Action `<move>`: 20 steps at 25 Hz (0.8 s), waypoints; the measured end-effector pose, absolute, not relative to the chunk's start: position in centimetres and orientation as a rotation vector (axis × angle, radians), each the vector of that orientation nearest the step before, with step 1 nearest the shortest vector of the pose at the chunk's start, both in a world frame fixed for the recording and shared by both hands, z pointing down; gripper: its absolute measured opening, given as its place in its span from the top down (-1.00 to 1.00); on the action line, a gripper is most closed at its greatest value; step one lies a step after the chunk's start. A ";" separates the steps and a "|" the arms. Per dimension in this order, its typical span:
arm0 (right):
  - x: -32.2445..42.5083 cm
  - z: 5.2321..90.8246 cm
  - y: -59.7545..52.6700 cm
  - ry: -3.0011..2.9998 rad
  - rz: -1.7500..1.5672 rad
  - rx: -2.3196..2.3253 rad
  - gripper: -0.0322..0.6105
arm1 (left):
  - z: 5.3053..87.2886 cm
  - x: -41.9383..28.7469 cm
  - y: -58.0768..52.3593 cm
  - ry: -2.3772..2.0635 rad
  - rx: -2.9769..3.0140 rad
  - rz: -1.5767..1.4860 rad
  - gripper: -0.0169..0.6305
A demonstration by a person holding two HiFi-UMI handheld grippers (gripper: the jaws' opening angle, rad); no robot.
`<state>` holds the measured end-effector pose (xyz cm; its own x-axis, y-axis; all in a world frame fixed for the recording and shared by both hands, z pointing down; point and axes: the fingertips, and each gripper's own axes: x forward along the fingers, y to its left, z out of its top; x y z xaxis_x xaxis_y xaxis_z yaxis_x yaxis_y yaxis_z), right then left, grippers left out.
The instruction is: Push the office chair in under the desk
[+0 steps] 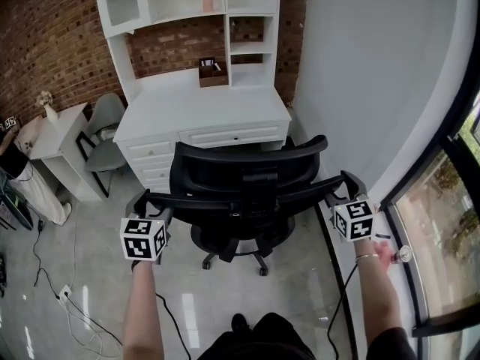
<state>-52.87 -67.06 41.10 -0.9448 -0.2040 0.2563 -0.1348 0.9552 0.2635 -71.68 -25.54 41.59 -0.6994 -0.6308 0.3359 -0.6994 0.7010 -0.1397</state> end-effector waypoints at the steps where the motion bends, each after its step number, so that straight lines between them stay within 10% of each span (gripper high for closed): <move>1: -53.0 41.2 -67.2 -2.824 -0.355 0.249 0.08 | 41.7 -71.8 -25.7 -2.645 1.057 0.376 0.07; 20: -54.7 41.8 -68.0 -2.901 -0.366 0.122 0.10 | 42.6 -72.6 -26.1 -2.676 0.978 0.321 0.07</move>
